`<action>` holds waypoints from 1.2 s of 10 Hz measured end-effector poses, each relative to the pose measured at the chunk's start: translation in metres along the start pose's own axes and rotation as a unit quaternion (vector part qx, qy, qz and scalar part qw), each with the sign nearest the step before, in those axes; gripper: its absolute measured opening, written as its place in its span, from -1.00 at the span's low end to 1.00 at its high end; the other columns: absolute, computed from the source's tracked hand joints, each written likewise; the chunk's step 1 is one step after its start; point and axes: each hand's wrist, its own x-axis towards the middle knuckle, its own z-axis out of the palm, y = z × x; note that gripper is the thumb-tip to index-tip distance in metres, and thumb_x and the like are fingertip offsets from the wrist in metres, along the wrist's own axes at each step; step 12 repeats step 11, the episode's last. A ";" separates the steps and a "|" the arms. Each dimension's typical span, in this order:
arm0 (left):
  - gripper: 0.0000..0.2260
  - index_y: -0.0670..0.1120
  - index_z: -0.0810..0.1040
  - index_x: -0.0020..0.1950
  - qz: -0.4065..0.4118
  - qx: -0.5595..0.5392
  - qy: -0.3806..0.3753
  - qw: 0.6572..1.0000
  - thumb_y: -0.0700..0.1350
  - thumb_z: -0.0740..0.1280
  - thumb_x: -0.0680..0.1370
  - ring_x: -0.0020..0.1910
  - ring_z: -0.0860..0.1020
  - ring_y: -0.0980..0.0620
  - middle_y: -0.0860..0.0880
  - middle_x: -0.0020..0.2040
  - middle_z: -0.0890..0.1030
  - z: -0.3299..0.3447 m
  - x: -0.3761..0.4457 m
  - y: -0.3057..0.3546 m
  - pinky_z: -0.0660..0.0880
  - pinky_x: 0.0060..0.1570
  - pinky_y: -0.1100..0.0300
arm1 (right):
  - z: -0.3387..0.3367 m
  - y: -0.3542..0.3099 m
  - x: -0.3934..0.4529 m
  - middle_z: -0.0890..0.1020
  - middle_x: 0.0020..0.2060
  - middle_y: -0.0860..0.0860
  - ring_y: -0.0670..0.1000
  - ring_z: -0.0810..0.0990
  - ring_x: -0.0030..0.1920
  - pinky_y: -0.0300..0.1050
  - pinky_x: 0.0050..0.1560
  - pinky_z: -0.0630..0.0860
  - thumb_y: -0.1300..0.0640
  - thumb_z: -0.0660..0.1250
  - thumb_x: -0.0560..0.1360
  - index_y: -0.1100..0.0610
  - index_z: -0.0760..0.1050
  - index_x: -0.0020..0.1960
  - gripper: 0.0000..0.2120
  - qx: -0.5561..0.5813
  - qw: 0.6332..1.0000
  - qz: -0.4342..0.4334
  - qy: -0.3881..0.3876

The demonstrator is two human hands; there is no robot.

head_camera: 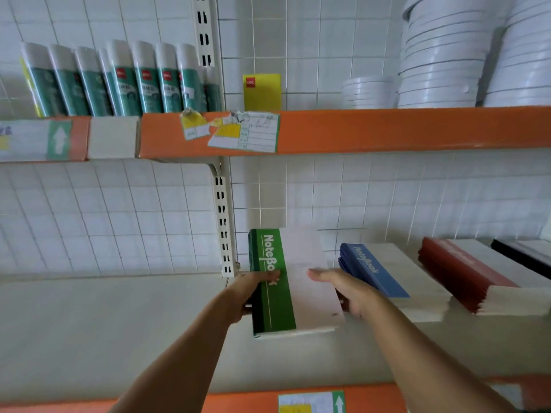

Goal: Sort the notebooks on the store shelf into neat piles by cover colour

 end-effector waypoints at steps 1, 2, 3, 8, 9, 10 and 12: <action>-0.57 -0.19 0.50 0.16 -0.066 -0.006 -0.010 0.998 -0.02 0.49 0.40 0.00 0.64 -0.18 -0.19 0.01 0.67 0.001 0.009 0.003 0.53 0.15 -0.11 | 0.005 0.000 0.009 0.64 0.04 0.09 0.16 0.57 0.11 0.12 0.32 0.36 -0.21 0.40 0.41 0.01 0.54 0.10 -0.62 -0.022 0.999 0.041 -0.004; -0.57 -0.21 0.49 0.16 -0.098 -0.004 0.002 0.995 -0.01 0.47 0.42 -0.04 0.65 -0.17 -0.20 -0.03 0.67 -0.002 0.025 0.000 0.55 0.12 -0.05 | 0.009 0.006 0.029 0.66 0.05 0.11 0.14 0.60 0.09 0.03 0.23 0.44 -0.29 0.51 0.22 0.09 0.55 0.15 -0.35 -0.020 0.995 0.093 -0.001; -0.71 -0.20 0.46 0.07 -0.081 0.027 0.019 0.996 -0.04 0.42 0.49 -0.09 0.64 -0.11 -0.16 -0.08 0.66 -0.002 0.034 0.005 0.54 0.10 0.01 | 0.009 0.006 0.044 0.69 -0.10 0.11 0.11 0.64 -0.03 -0.01 0.13 0.51 -0.14 0.44 0.41 0.14 0.55 0.03 -0.62 -0.025 0.995 0.096 0.017; -0.71 -0.20 0.41 0.14 -0.067 0.041 0.026 0.997 -0.05 0.36 0.56 -0.27 0.59 -0.02 -0.12 -0.16 0.60 0.006 0.032 0.007 0.51 -0.39 0.18 | 0.017 0.000 0.054 0.61 0.13 0.08 0.06 0.63 -0.02 -0.05 0.03 0.59 -0.32 0.38 0.36 0.13 0.53 0.20 -0.37 -0.260 0.950 0.007 0.174; -0.65 -0.20 0.36 0.13 -0.024 0.067 0.083 0.994 -0.03 0.39 0.53 -0.25 0.56 -0.01 -0.10 -0.14 0.56 0.008 0.032 0.009 0.51 -0.38 0.21 | 0.022 -0.004 0.046 0.56 0.15 0.05 -0.02 0.59 -0.07 -0.21 -0.24 0.49 -0.29 0.31 0.44 0.13 0.46 0.26 -0.41 -0.362 0.905 -0.026 0.220; -0.47 -0.22 0.42 0.19 0.023 0.221 0.143 0.964 0.23 0.26 0.53 -0.06 0.60 -0.06 -0.13 0.01 0.59 0.004 0.042 0.002 0.59 -0.03 0.03 | 0.019 -0.009 0.037 0.46 0.30 0.06 0.08 0.49 0.23 -0.06 0.05 0.50 -0.32 0.19 0.49 0.11 0.30 0.41 -0.33 -0.410 0.871 -0.050 0.266; -0.40 -0.17 0.38 0.32 0.043 0.365 0.230 0.901 0.31 0.07 0.56 0.20 0.48 -0.16 -0.17 0.23 0.49 0.005 0.036 0.002 0.45 0.23 -0.06 | 0.003 -0.014 0.020 0.46 0.31 0.09 0.15 0.46 0.27 0.01 0.12 0.46 -0.28 0.17 0.53 0.12 0.31 0.40 -0.38 -0.423 0.847 -0.054 0.317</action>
